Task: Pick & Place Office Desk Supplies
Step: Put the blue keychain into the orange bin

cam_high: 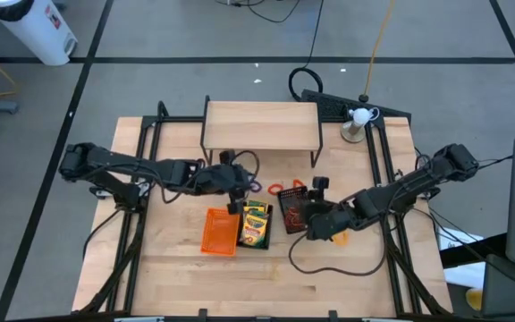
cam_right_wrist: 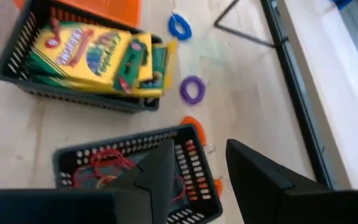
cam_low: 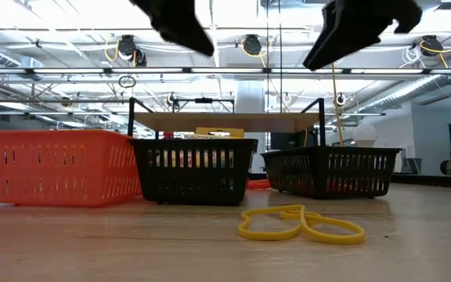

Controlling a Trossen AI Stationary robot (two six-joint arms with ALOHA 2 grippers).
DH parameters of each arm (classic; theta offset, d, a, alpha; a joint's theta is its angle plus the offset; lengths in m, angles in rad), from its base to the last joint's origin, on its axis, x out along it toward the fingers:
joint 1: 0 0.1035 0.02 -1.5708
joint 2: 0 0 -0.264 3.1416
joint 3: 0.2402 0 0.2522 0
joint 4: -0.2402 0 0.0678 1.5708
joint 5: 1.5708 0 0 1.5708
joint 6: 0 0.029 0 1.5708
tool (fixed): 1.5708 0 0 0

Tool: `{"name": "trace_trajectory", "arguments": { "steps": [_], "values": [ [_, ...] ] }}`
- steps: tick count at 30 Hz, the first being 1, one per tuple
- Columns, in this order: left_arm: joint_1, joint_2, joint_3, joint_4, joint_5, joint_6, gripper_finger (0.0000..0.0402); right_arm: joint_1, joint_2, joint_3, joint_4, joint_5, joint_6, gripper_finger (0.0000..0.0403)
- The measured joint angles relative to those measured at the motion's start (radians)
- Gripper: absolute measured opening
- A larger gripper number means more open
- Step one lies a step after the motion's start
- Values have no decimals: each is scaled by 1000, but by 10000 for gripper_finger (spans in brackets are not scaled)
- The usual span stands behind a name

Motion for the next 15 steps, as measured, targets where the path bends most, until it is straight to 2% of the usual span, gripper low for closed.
{"name": "trace_trajectory", "arguments": {
  "steps": [4, 7, 10, 12, 15],
  "values": [
    [68, 0, 0, -121, 36, -27, 154, -78, -58, -102, 106, -56, -29, 133],
    [130, 0, 0, -218, 136, -64, 154, -144, -118, -221, 305, -194, -61, 134],
    [180, 0, 0, -352, 229, -118, 154, -194, -163, -342, 578, -372, -109, 134],
    [201, 0, 0, -440, 238, -169, 154, -219, -181, -407, 719, -468, -143, 131],
    [217, 0, 0, -542, 244, -243, 154, -247, -188, -467, 852, -558, -186, 128]
  ]
}}
